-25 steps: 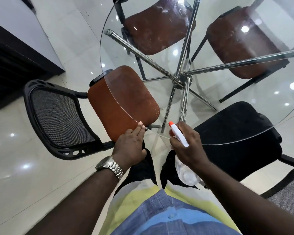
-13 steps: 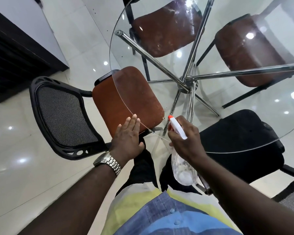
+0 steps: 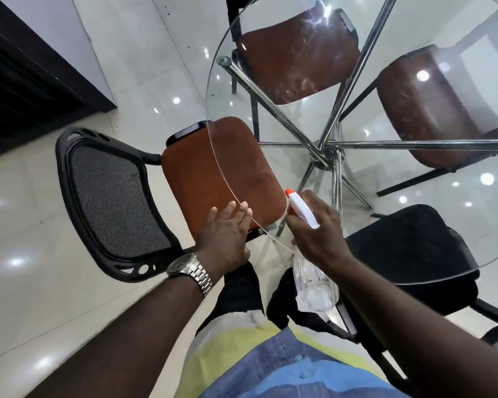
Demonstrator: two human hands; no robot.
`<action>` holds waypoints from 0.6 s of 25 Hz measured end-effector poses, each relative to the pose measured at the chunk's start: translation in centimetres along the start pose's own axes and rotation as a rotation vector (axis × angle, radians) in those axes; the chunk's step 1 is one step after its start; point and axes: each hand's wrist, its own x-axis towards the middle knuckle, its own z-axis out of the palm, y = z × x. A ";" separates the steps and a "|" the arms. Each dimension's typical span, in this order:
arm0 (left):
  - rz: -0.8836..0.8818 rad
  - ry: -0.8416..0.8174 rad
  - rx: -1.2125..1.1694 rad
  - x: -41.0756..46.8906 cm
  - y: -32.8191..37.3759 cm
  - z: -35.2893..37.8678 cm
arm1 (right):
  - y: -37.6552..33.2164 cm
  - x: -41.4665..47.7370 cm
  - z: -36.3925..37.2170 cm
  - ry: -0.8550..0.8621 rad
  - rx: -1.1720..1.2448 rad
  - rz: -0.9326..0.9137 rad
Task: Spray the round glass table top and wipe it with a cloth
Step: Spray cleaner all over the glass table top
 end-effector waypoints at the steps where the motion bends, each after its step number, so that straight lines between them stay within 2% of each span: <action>1: 0.007 -0.005 0.003 0.1 -0.1 -0.1 | -0.4 0.2 0.2 0.011 -0.008 0.009; 9: 0.098 -0.030 0.054 1.6 -0.7 -0.9 | -1.7 1.6 0.7 0.074 0.012 0.033; 15: 0.121 -0.072 0.126 2.1 -0.8 -1.5 | -1.5 1.7 -1.8 0.219 0.034 0.144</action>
